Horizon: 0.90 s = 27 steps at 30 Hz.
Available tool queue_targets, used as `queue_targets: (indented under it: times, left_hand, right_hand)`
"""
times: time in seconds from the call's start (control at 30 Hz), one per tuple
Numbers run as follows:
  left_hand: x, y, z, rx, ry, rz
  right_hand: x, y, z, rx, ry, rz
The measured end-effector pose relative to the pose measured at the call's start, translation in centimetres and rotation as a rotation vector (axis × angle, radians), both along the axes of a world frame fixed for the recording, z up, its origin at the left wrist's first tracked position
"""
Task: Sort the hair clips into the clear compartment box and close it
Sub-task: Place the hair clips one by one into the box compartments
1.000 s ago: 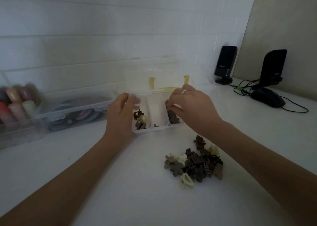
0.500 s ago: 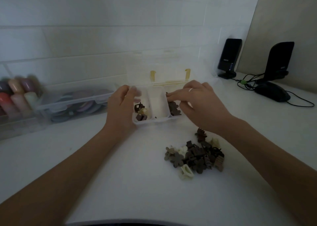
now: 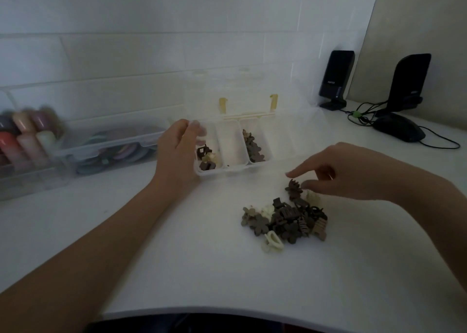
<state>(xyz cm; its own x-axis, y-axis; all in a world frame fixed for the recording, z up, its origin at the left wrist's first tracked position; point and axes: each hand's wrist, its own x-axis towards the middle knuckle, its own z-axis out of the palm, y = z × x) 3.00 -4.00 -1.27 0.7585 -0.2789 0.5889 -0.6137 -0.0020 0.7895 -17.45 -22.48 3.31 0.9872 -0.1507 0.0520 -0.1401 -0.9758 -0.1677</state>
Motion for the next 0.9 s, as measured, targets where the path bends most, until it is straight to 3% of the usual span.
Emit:
queue_targets:
  times: [0.27, 0.43, 0.63, 0.73, 0.9]
  left_hand:
    - [-0.2, -0.1, 0.1, 0.015, -0.029, 0.002]
    - [0.0, 0.1, 0.0, 0.004, -0.024, -0.001]
    - [-0.1, 0.1, 0.0, 0.003, -0.049, 0.008]
    - [-0.1, 0.0, 0.0, 0.004, -0.053, 0.031]
    - [-0.1, 0.1, 0.0, -0.026, -0.041, 0.008]
  right_hand:
    - [0.3, -0.1, -1.4, 0.054, -0.088, 0.019]
    - [0.7, 0.5, -1.3, 0.458, -0.389, 0.129]
    - [0.9, 0.7, -1.2, 0.778, -0.474, 0.125]
    - [1.0, 0.6, -1.3, 0.758, -0.549, 0.099]
    - [1.1, 0.6, -1.6, 0.525, -0.794, -0.057]
